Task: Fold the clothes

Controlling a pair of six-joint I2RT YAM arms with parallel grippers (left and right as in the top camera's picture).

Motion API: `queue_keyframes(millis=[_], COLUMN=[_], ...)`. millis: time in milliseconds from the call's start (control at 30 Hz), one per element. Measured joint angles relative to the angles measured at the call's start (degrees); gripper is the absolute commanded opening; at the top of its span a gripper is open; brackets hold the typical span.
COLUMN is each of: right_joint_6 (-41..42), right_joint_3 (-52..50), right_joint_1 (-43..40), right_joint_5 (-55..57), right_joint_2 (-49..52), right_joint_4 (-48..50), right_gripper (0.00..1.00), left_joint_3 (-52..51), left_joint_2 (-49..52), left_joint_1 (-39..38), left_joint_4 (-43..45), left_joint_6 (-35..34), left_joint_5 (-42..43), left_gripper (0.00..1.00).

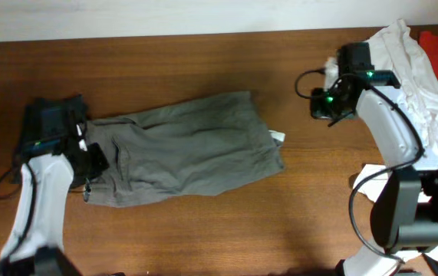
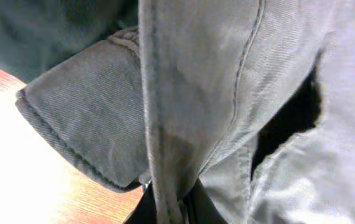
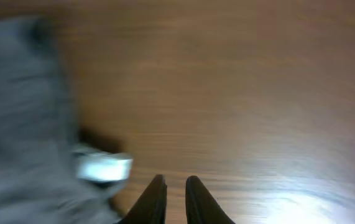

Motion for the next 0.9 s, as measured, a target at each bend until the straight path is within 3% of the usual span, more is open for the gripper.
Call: queue_keyframes(millis=[333, 567, 900], right_joint_6=[-4.26, 0.37, 6.36], right_joint_3=[0.04, -0.02, -0.07], right_joint_1=[15.72, 23.06, 31.87], right_joint_5=[-12.04, -14.43, -18.49], right_joint_2=[2.38, 6.25, 14.78], right_joint_4=[3.08, 11.17, 22.84], right_gripper=[0.15, 0.15, 0.15], left_joint_3=[0.22, 2.36, 4.79], left_joint_2=[-10.80, -14.58, -15.37], left_joint_1=[-0.07, -0.07, -2.84], left_joint_4=[-0.48, -0.81, -1.31], left_joint_6=[0.17, 0.17, 0.17], left_joint_5=[7.43, 17.46, 22.08], left_gripper=[0.00, 0.00, 0.00])
